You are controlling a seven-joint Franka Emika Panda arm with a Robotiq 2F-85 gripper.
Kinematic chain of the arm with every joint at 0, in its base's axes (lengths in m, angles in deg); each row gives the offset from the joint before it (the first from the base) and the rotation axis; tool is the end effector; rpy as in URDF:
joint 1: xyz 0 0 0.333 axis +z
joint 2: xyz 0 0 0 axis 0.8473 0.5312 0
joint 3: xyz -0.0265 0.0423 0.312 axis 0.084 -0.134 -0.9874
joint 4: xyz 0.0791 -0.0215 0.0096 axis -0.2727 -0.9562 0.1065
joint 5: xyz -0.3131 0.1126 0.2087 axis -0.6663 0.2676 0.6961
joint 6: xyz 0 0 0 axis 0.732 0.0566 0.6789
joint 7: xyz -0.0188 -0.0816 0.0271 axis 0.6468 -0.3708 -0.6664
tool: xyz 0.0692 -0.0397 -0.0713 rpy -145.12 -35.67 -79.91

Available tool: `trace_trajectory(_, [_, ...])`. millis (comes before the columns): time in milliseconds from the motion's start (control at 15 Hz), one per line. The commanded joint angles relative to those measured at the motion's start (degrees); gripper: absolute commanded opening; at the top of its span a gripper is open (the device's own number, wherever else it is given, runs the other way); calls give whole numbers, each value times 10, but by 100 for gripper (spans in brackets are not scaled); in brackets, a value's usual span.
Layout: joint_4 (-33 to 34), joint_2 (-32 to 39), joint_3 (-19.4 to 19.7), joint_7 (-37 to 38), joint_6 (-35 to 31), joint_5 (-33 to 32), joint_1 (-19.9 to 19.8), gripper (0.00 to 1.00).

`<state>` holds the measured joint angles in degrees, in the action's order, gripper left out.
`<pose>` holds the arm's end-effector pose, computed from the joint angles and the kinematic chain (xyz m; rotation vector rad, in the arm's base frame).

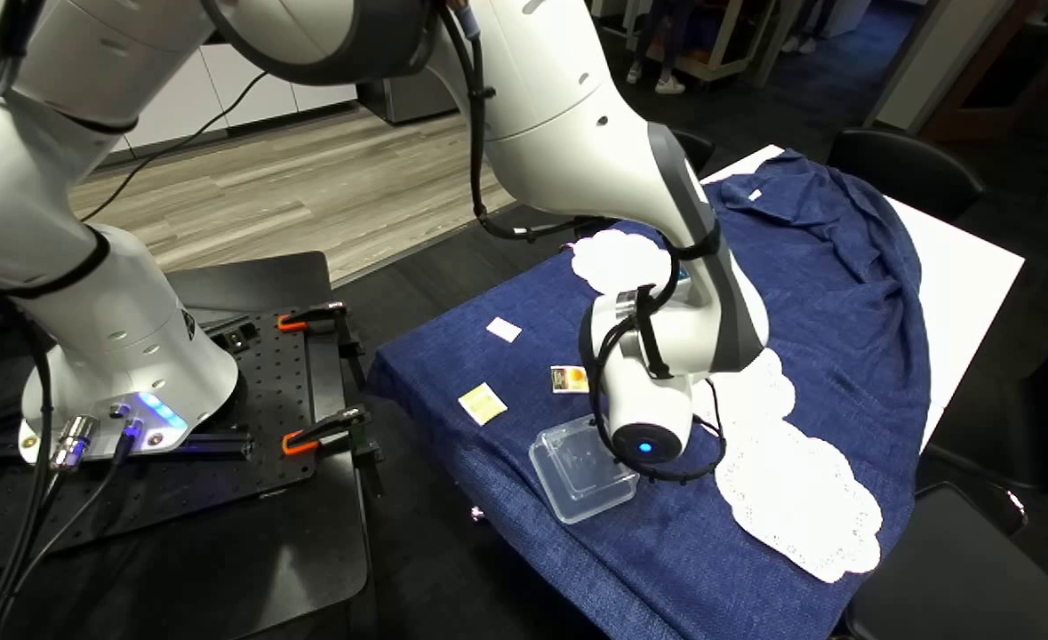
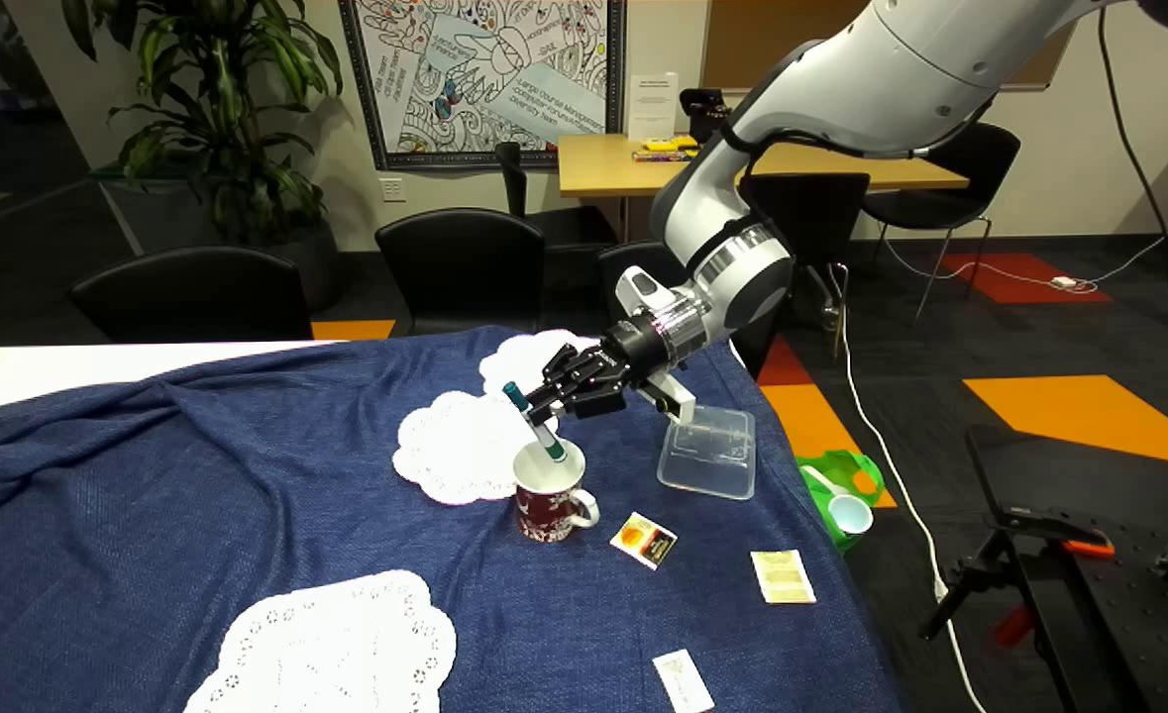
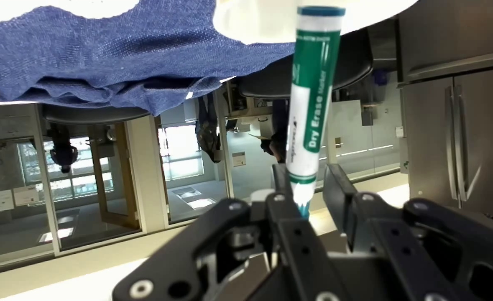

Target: Put the marker in the cup

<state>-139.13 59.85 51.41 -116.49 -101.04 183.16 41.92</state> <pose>0.5995 -0.1928 0.0768 -1.9958 -0.7724 -1.4674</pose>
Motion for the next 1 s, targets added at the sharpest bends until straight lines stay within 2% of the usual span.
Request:
trace_trajectory(0, [10, 5, 7, -2, 2, 14, 3, 58])
trace_trajectory(267, [10, 5, 7, -2, 0, 18, 4, 89])
trace_trajectory(400, [10, 5, 8, -1, -1, 17, 6, 100])
trace_trajectory(933, [-16, -14, 6, -16, -3, 18, 17, 100])
